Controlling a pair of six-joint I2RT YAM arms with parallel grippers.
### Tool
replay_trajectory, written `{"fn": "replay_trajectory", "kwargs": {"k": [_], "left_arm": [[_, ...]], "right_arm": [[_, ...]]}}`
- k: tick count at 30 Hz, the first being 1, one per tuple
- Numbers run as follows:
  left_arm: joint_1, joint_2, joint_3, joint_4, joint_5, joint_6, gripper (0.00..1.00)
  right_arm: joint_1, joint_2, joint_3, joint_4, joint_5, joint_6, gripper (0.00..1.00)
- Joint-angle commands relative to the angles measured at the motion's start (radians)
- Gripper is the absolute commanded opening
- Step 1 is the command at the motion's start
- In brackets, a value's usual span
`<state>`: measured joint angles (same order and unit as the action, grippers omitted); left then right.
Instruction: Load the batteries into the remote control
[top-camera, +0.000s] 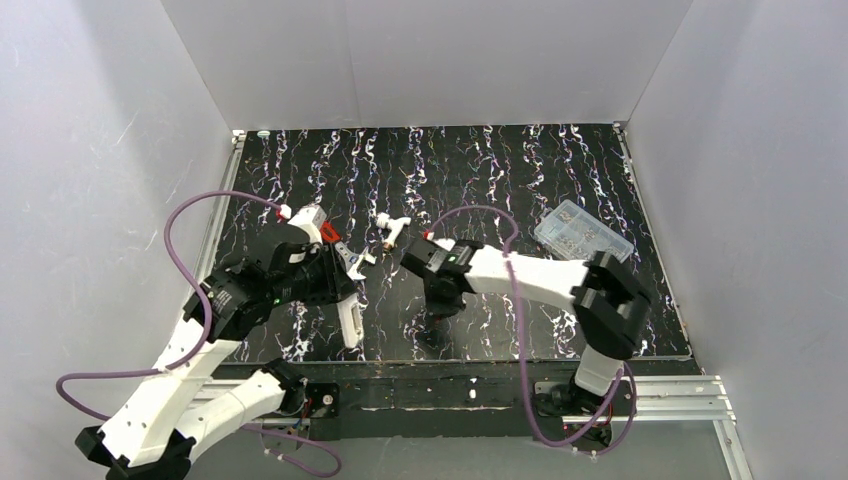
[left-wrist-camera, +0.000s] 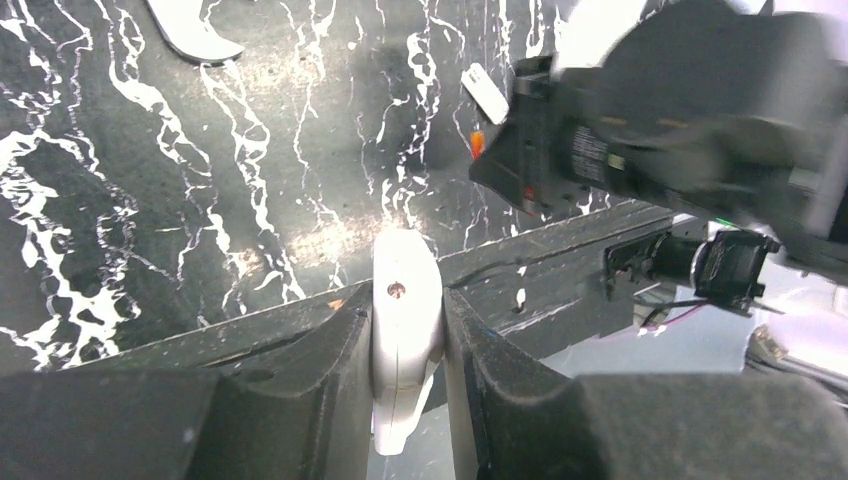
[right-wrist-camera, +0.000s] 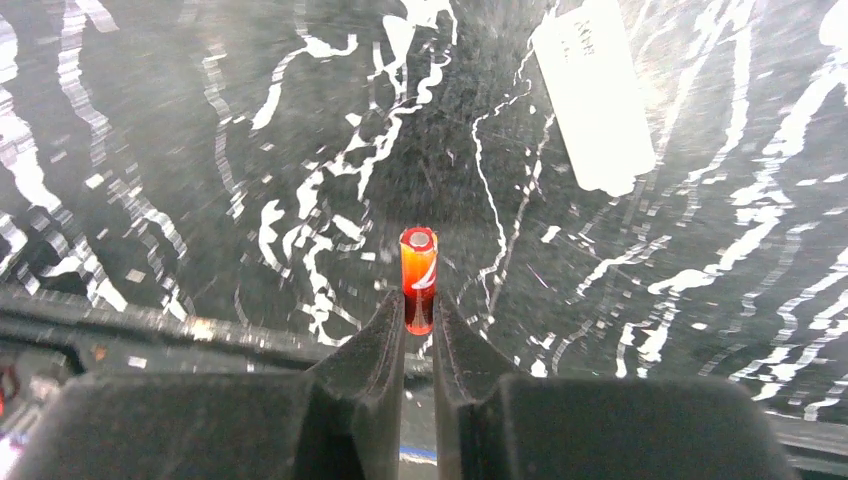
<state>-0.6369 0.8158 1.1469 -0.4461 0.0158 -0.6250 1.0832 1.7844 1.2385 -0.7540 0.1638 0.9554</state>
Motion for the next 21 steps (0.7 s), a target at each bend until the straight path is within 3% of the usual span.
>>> {"fn": "replay_trajectory", "kwargs": {"k": [1, 6, 9, 14, 17, 21], "left_arm": [[0.005, -0.048, -0.114, 0.177, 0.022, -0.099, 0.0], [0.006, -0.193, -0.461, 0.771, -0.018, -0.226, 0.0], [0.006, -0.187, -0.601, 1.061, -0.052, -0.284, 0.0], [0.006, -0.054, -0.705, 1.455, -0.033, -0.412, 0.0], [0.005, 0.071, -0.75, 1.719, -0.044, -0.491, 0.0], [0.005, 0.22, -0.748, 1.949, -0.035, -0.552, 0.0]], "right_arm": [[-0.002, -0.233, -0.004, -0.002, 0.124, -0.221, 0.01], [-0.02, -0.469, -0.024, 0.091, 0.151, -0.522, 0.01], [-0.028, -0.605, -0.042, 0.158, 0.08, -0.723, 0.01], [-0.043, -0.695, 0.032, 0.128, -0.082, -0.905, 0.01], [-0.044, -0.672, 0.12, 0.022, -0.183, -0.984, 0.01], [-0.045, -0.609, 0.249, -0.131, -0.245, -1.059, 0.01]]}}
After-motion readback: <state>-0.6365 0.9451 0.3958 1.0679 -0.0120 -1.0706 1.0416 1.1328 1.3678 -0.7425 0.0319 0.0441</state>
